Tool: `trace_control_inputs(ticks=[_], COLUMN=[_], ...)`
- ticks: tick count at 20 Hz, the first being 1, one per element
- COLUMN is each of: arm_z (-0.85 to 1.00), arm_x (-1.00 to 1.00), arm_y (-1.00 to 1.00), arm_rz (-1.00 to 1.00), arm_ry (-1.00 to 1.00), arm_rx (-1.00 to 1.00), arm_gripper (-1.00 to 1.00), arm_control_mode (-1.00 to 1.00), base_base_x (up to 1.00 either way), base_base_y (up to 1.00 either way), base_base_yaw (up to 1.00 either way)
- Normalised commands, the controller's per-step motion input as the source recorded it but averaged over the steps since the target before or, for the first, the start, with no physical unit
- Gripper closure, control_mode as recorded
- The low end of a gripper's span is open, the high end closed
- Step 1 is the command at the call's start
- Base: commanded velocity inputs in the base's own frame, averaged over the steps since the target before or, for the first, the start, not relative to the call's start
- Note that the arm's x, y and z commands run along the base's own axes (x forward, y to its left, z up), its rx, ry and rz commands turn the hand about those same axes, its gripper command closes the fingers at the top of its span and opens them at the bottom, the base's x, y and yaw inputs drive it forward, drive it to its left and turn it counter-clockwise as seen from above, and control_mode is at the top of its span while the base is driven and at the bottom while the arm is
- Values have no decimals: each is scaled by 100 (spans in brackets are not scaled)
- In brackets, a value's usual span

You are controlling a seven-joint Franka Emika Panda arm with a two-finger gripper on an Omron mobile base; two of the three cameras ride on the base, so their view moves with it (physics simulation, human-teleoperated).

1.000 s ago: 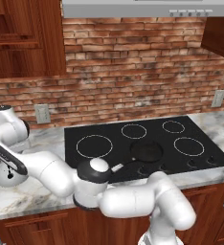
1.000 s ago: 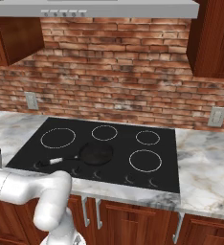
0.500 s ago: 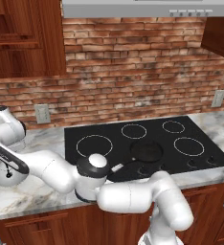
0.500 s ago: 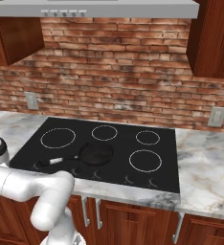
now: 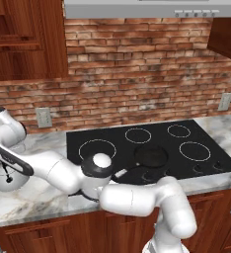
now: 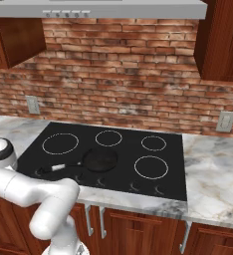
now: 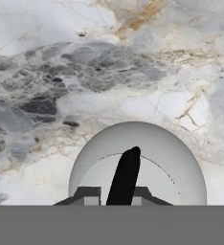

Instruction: Pick the kettle from the counter and place it on a stove burner. Then turn the burner on.

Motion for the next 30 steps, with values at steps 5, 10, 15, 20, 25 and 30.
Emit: trace_control_inputs(ticks=[5, 10, 15, 20, 25, 30], arm_z=[0, 21, 33, 30, 28, 18], arm_x=[0, -20, -49, -53, -55, -54], arm_y=[0, -14, -48, -67, -90, -100], arm_rz=[0, 0, 0, 0, 0, 0], arm_ry=[0, -7, -24, -33, -27, -22], arm_rx=[0, -1, -11, -18, -22, -25], arm_gripper=[100, 100, 100, 100, 100, 100], arm_control_mode=[-100, -100, -100, -100, -100, -100], base_base_x=[0, 0, 0, 0, 0, 0], base_base_y=[0, 0, 0, 0, 0, 0], base_base_yaw=[0, 0, 0, 0, 0, 0])
